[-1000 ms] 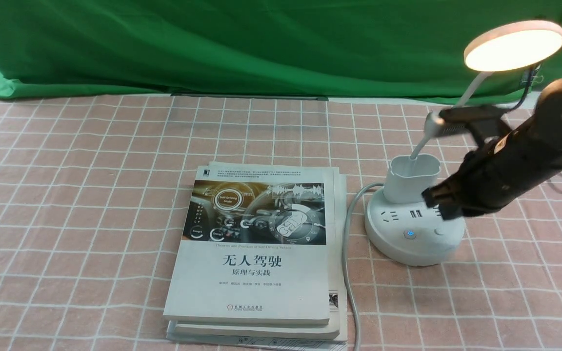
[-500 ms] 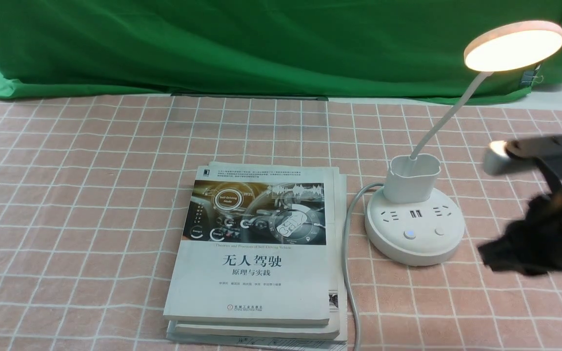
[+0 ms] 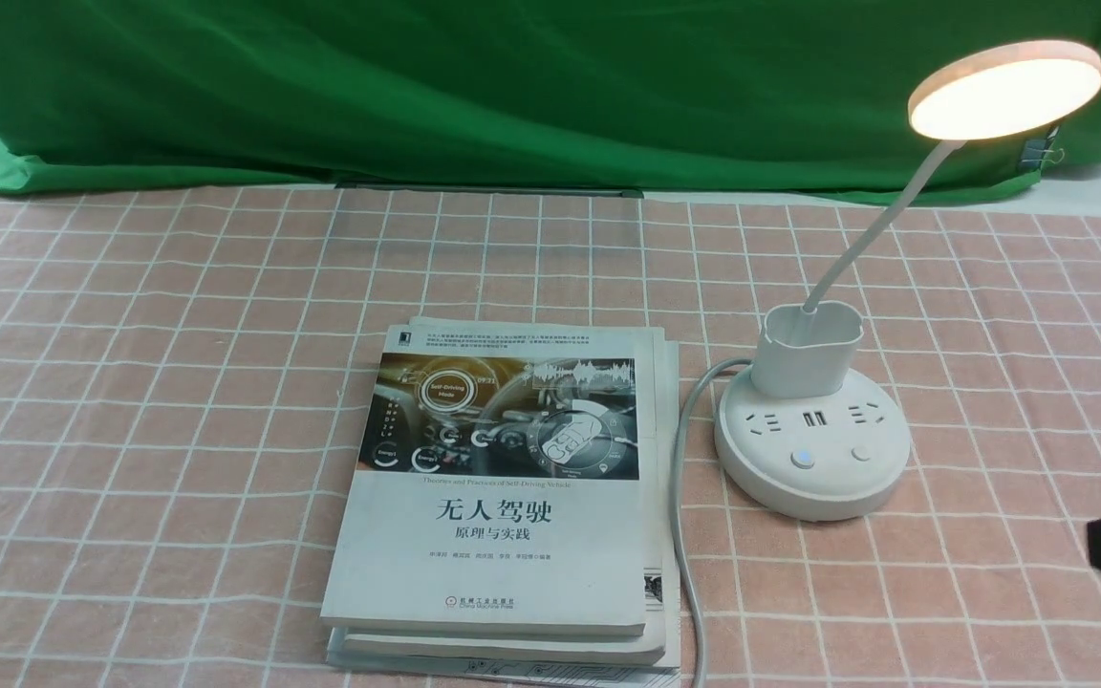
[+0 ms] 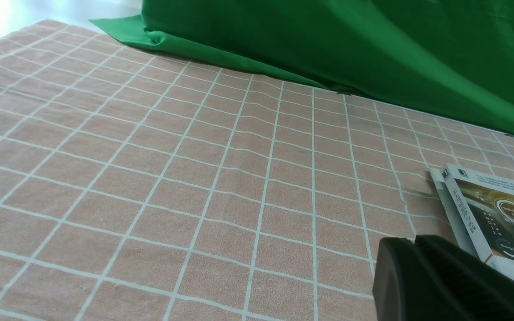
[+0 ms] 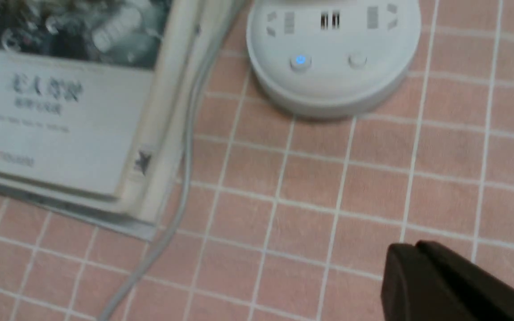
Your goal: Turn on the table lamp on the pink coffee tablecloth with your hand.
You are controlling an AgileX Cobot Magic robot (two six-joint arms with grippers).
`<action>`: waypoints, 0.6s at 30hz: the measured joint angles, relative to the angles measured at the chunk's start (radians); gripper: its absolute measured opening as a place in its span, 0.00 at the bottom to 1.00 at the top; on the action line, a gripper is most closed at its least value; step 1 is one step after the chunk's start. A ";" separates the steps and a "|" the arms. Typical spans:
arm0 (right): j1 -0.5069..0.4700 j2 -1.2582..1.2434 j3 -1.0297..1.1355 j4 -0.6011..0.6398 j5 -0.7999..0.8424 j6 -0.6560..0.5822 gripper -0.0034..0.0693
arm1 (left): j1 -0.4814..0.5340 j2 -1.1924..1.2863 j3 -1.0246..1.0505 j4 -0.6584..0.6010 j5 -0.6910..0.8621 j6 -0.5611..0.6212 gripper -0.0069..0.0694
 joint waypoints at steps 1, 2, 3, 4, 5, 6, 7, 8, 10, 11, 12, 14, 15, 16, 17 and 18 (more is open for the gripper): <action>0.000 -0.018 0.000 0.000 -0.010 0.000 0.13 | 0.000 0.000 0.000 0.000 0.000 0.000 0.12; 0.000 -0.022 0.000 0.000 -0.011 0.000 0.13 | 0.000 0.000 0.000 0.000 0.000 0.000 0.12; 0.000 -0.035 0.000 0.000 -0.015 0.000 0.14 | 0.000 0.000 0.000 0.000 0.000 0.001 0.12; 0.000 -0.055 0.000 0.000 -0.023 0.001 0.14 | 0.000 0.000 0.000 0.000 0.000 0.002 0.12; 0.000 -0.064 0.000 0.000 -0.027 0.002 0.15 | 0.000 0.000 0.000 0.000 0.000 0.002 0.12; 0.000 -0.075 0.001 -0.003 -0.037 0.002 0.15 | 0.000 0.000 0.000 0.000 0.000 0.002 0.12; 0.000 -0.086 0.004 -0.007 -0.048 0.002 0.16 | 0.000 0.000 0.000 0.000 0.000 0.002 0.12; -0.004 -0.102 0.005 -0.011 -0.056 0.002 0.16 | 0.000 0.000 0.000 0.000 0.000 0.002 0.12; -0.030 -0.156 0.013 -0.012 -0.075 -0.012 0.14 | 0.000 0.000 0.000 0.000 0.000 0.002 0.12; -0.046 -0.190 0.026 -0.013 -0.093 -0.030 0.11 | 0.000 0.000 0.000 0.000 0.000 0.002 0.12; -0.065 -0.229 0.051 -0.013 -0.121 -0.052 0.09 | 0.000 0.000 0.000 0.000 0.000 0.002 0.12; -0.101 -0.311 0.101 -0.015 -0.165 -0.093 0.08 | 0.000 0.000 0.000 0.000 0.000 0.002 0.12; -0.105 -0.321 0.116 -0.015 -0.170 -0.097 0.08 | 0.000 0.000 0.000 0.000 0.000 0.002 0.12; -0.135 -0.388 0.174 -0.018 -0.202 -0.116 0.08 | 0.000 0.000 0.000 0.000 0.000 0.002 0.12; -0.151 -0.446 0.218 -0.018 -0.223 -0.122 0.08 | 0.000 0.000 0.000 0.000 0.000 0.002 0.12; -0.164 -0.490 0.262 -0.018 -0.242 -0.130 0.08 | 0.000 0.000 0.000 0.000 0.000 0.002 0.12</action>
